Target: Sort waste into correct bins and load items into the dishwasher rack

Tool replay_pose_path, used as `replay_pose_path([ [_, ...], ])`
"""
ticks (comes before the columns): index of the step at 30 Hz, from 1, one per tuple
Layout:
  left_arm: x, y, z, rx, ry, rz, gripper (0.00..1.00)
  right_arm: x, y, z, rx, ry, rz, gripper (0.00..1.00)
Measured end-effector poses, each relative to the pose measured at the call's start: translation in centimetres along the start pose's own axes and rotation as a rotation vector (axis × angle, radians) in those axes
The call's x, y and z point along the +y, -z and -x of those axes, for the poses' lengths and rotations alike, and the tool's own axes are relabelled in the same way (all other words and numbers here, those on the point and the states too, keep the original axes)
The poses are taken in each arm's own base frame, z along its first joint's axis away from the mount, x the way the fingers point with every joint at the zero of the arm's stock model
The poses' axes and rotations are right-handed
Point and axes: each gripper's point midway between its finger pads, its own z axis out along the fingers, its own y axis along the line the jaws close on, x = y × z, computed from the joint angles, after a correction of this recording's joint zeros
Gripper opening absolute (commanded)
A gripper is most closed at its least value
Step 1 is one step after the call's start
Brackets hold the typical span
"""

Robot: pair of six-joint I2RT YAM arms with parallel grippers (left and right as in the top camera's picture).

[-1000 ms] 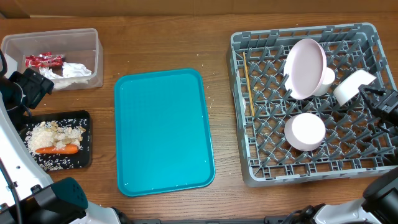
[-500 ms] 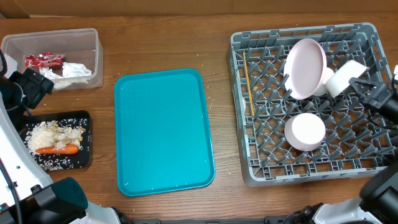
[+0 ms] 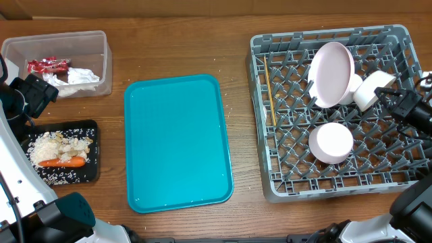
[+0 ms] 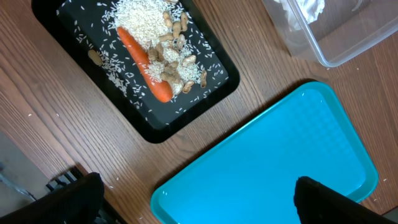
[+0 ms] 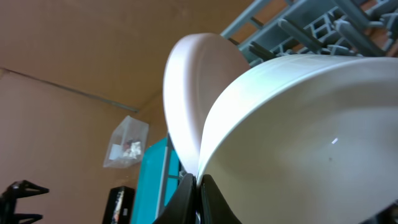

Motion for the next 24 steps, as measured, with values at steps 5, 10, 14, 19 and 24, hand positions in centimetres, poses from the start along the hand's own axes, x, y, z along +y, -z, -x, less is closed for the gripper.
replay_pose_path([
  [5, 0.0, 0.0, 0.0, 0.000, 0.000, 0.000, 1.00, -0.6, 0.0, -0.3, 0.009, -0.002, -0.032, 0.04],
  [10, 0.0, 0.0, 0.0, 0.000, 0.000, 0.000, 1.00, -0.7, -0.2, -0.9, 0.014, -0.026, -0.021, 0.04],
  [14, 0.0, 0.0, 0.0, 0.000, 0.000, 0.000, 1.00, -0.8, -0.1, -0.8, 0.009, -0.071, -0.021, 0.04],
  [19, 0.0, 0.0, 0.0, 0.000, 0.000, 0.000, 1.00, -1.6, 1.5, -0.6, -0.029, -0.193, -0.036, 0.09],
  [24, 0.0, 0.0, 0.0, 0.000, 0.000, 0.000, 1.00, -3.6, 4.4, -1.3, -0.058, -0.331, -0.172, 0.21],
])
